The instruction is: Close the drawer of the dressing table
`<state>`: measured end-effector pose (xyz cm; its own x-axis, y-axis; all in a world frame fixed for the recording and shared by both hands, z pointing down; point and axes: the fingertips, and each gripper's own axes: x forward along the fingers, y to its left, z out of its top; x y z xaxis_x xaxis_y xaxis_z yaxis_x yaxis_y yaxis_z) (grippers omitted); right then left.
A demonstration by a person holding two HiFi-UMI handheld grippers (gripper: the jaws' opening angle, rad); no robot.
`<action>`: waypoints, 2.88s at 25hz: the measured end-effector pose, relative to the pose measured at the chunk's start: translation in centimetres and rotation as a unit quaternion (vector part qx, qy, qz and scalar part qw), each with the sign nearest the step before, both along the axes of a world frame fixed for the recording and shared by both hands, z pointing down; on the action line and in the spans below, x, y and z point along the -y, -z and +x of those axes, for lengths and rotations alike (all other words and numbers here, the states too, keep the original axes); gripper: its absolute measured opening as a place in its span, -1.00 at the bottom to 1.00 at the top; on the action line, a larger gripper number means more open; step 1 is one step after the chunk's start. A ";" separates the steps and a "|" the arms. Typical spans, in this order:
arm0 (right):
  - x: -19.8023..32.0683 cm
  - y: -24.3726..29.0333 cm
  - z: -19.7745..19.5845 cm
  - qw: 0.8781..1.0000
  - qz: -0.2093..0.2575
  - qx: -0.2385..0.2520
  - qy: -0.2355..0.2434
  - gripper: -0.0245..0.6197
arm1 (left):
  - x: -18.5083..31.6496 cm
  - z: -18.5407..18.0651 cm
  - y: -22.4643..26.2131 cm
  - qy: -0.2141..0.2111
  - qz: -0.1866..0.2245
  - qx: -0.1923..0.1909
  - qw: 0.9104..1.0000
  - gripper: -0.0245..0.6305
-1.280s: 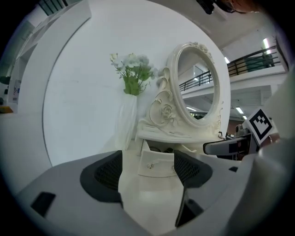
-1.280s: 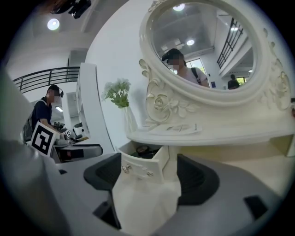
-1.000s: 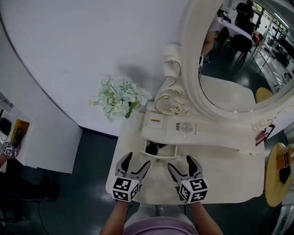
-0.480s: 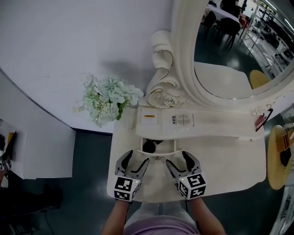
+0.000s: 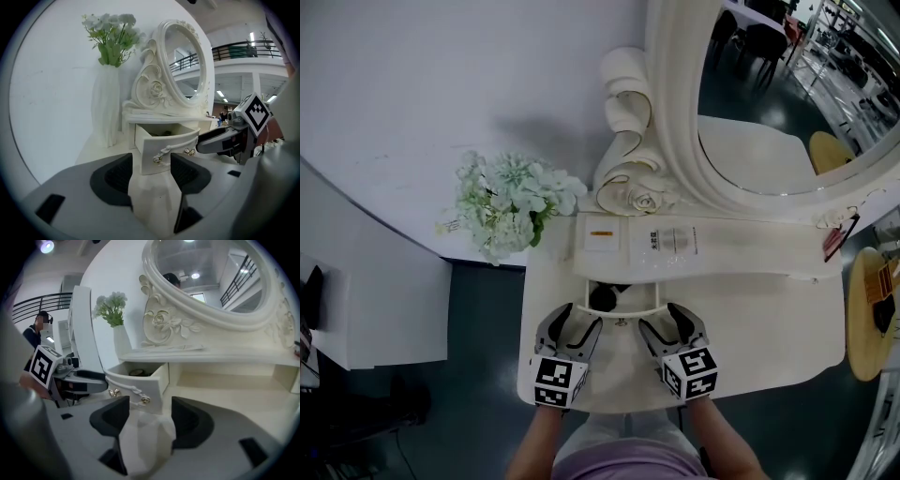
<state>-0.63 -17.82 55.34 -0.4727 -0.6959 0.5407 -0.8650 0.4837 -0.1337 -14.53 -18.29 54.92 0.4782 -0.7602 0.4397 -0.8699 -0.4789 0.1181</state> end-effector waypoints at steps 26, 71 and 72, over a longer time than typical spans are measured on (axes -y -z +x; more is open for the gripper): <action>0.9 -0.1 -0.6 1.000 -0.004 -0.014 0.011 -0.26 | 0.7 0.7 -0.1 -0.009 -0.006 0.023 1.000 -0.31; 4.9 0.0 -0.5 1.000 0.004 -0.006 -0.002 -0.26 | 4.9 0.8 0.0 0.008 -0.015 0.016 1.000 -0.32; 5.0 0.0 -0.5 1.000 0.005 -0.005 -0.002 -0.26 | 5.0 0.8 0.0 0.009 -0.014 0.016 1.000 -0.32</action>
<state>-1.18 -22.83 55.38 -0.4646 -0.7027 0.5389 -0.8680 0.4818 -0.1201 -13.76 -23.30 54.91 0.4504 -0.7561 0.4749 -0.8817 -0.4604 0.1032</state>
